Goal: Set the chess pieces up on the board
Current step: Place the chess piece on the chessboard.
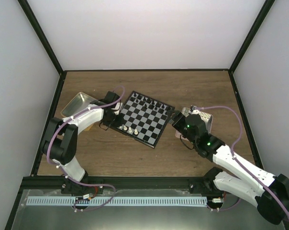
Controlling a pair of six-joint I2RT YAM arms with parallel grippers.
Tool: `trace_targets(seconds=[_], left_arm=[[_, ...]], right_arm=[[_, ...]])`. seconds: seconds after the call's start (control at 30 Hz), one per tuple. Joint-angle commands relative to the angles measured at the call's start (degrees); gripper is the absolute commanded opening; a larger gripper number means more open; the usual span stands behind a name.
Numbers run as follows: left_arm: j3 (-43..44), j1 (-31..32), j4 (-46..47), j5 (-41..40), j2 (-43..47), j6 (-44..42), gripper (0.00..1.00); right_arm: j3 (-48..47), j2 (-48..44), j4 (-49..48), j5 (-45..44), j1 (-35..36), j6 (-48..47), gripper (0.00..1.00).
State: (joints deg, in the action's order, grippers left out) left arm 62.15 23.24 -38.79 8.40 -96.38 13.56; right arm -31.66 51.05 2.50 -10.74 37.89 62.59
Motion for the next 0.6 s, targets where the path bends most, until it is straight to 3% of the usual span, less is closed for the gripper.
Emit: trace_targets(seconds=[0.0, 0.2, 0.37, 0.57], left_arm=[[-0.07, -0.15, 0.4, -0.17, -0.19, 0.33, 0.14], [0.41, -0.13, 0.69, 1.23, 2.66, -0.42, 0.32], [1.65, -0.2, 1.05, 0.02, 6.73, -1.15, 0.36], [0.31, -0.22, 7.97, -4.55, 17.22, -1.05, 0.42]], right_arm=[[0.97, -0.95, -0.02, -1.74, -0.54, -0.32, 0.75], [0.66, -1.12, 1.12, -2.4, -0.54, -1.02, 0.75], [-0.4, -0.68, 3.6, -3.4, -1.21, -6.47, 0.75], [-4.58, 5.05, 10.82, 0.02, -9.49, -15.11, 0.74]])
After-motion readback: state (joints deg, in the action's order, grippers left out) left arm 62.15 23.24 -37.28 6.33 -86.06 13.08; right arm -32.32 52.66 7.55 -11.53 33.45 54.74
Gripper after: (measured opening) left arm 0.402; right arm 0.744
